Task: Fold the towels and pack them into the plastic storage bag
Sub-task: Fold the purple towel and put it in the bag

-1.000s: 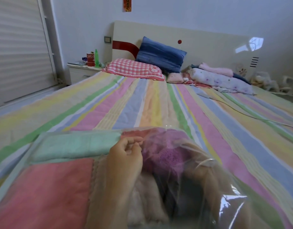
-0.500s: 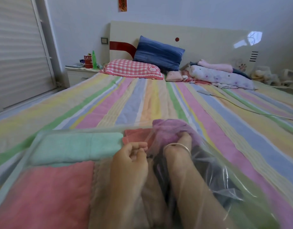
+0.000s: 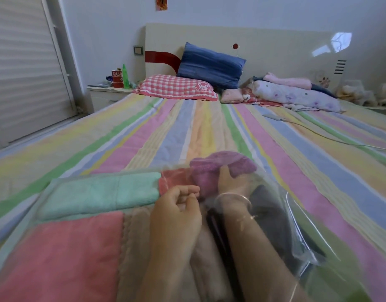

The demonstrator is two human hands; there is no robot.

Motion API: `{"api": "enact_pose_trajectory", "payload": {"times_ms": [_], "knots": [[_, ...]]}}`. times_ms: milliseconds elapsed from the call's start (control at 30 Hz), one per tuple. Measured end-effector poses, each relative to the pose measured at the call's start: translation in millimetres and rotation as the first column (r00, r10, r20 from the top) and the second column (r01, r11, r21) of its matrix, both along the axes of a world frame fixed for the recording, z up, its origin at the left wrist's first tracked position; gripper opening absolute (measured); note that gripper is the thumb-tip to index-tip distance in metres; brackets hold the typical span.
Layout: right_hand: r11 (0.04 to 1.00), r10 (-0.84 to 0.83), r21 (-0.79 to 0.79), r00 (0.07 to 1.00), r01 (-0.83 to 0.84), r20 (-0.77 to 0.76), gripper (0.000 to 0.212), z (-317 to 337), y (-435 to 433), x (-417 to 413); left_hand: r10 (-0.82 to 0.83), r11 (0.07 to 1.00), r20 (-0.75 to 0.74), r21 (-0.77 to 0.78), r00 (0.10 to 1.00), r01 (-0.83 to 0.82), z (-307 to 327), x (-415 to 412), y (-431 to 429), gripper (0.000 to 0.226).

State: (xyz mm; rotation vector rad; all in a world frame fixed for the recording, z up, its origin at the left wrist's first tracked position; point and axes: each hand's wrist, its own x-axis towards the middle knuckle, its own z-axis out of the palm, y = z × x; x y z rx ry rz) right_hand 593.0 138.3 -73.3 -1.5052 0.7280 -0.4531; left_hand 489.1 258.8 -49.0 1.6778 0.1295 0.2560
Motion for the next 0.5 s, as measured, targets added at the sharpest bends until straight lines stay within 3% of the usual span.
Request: {"api": "enact_pose_trajectory", "payload": {"times_ms": [167, 267, 433, 500], "knots": [[0.981, 0.048, -0.183, 0.997, -0.058, -0.056, 0.044, 0, 8, 0, 0.014, 1.0, 0.016, 0.0, 1.0, -0.014, -1, 1, -1, 0.026], [0.982, 0.12, -0.138, 0.99, -0.13, -0.075, 0.044, 2, 13, 5, 0.01, 1.0, 0.012, 0.001, 1.0, -0.01, 0, 0, -1, 0.025], [0.942, 0.245, 0.232, 0.969, -0.243, 0.022, 0.036, 4, 18, 4, 0.017, 0.999, 0.017, 0.046, 1.0, -0.017, 2, -2, 0, 0.022], [0.915, 0.297, 0.27, 0.953, -0.3, 0.054, 0.039, 5, 18, 1, 0.018, 0.999, 0.004, 0.028, 1.0, -0.018, 1, -1, 1, 0.025]]}}
